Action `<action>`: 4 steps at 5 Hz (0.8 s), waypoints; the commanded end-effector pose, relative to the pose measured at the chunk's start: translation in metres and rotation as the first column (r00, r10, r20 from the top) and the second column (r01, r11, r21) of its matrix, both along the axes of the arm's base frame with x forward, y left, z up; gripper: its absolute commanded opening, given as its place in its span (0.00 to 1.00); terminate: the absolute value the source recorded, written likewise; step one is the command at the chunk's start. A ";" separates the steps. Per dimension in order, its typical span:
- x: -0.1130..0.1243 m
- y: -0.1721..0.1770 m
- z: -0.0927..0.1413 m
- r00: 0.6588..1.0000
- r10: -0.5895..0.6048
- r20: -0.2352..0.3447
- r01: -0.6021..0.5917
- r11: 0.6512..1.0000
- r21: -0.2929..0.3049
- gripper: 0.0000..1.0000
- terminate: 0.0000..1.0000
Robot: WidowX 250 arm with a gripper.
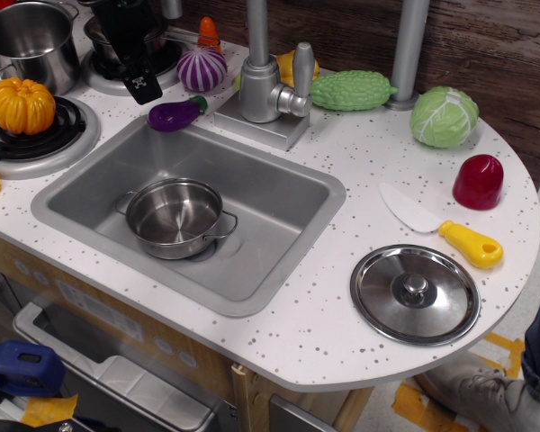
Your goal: Put eggplant in pot or pan
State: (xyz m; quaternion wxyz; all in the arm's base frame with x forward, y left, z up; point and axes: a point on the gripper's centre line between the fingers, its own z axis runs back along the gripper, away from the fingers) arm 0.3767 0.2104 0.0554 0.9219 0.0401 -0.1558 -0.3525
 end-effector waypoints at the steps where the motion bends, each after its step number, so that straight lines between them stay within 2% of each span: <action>1: 0.000 0.000 0.000 1.000 0.000 0.000 0.000 1.000 0.000 1.00 0.00; 2: 0.002 -0.004 0.009 0.999 0.040 -0.028 -0.041 0.999 -0.009 1.00 0.00; 3: 0.004 -0.006 0.025 0.996 0.058 -0.070 -0.062 0.996 -0.058 1.00 0.00; 4: 0.007 -0.010 0.027 0.990 0.118 -0.077 -0.125 0.988 -0.088 1.00 0.00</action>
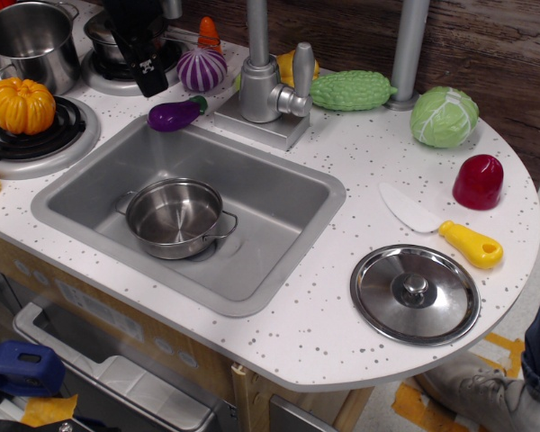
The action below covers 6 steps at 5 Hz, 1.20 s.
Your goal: Put eggplant in pot or pan
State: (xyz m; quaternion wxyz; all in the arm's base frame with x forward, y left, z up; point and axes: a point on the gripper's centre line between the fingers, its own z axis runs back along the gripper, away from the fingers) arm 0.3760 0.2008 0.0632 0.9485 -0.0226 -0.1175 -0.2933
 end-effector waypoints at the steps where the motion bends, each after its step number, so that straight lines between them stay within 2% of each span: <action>1: 0.010 -0.004 0.015 0.996 0.072 0.049 -0.073 0.997 0.022 1.00 0.00; 4: 0.022 -0.003 -0.010 0.975 0.154 0.158 -0.159 0.987 0.018 1.00 0.00; 6: 0.024 -0.006 -0.023 0.971 0.186 0.148 -0.181 0.982 -0.047 1.00 0.00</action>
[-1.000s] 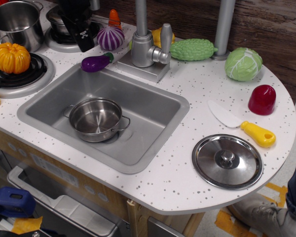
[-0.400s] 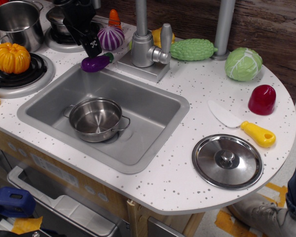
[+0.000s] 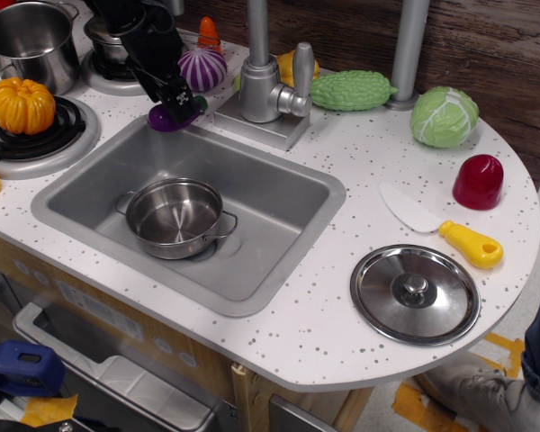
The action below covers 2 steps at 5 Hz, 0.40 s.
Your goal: Put eggplant in pot or pan
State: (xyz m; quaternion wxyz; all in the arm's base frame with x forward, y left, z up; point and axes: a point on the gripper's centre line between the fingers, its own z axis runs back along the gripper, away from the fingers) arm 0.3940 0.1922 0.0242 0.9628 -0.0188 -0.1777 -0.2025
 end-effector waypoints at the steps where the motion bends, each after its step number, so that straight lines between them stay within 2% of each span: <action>1: 0.007 0.001 0.010 0.999 0.005 0.044 -0.004 1.000 -0.004 1.00 0.00; 2: 0.007 0.001 0.002 0.999 0.011 0.039 -0.010 0.999 -0.030 1.00 0.00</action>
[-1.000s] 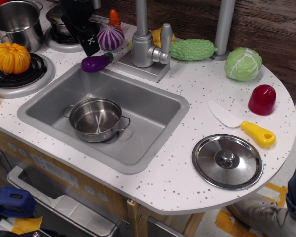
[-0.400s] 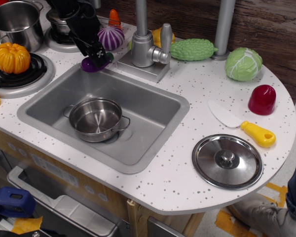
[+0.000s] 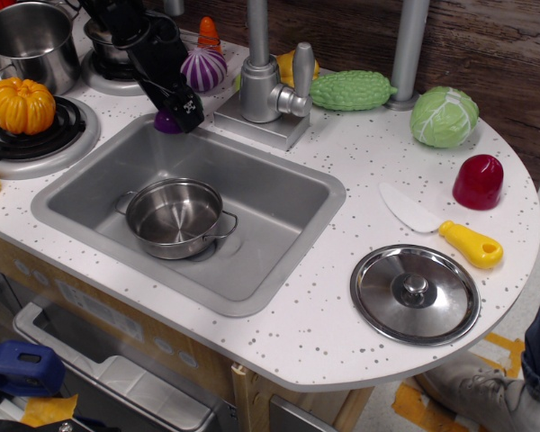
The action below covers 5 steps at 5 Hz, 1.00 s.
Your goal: Put eggplant in pot or pan
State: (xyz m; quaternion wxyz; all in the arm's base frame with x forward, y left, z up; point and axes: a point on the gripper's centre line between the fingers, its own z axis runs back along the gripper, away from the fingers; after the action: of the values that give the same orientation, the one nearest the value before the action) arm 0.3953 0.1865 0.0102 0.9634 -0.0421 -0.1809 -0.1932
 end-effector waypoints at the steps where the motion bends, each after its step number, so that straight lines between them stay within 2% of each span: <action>1: 0.006 0.007 0.011 0.999 0.004 0.039 -0.005 1.000 0.011 1.00 0.00; 2: 0.007 0.007 0.009 0.999 0.008 0.036 -0.009 1.000 0.024 1.00 0.00; 3: 0.007 0.005 0.008 0.999 0.012 0.033 -0.013 1.000 0.027 0.00 0.00; 4: 0.001 0.004 0.027 1.000 0.020 0.013 -0.021 0.997 0.079 0.00 0.00; 5: -0.016 0.004 0.058 0.997 0.075 -0.001 -0.074 0.981 0.178 0.00 0.00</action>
State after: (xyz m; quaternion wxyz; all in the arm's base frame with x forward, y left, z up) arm 0.3591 0.1931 0.0554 0.9791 0.0489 -0.1181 -0.1580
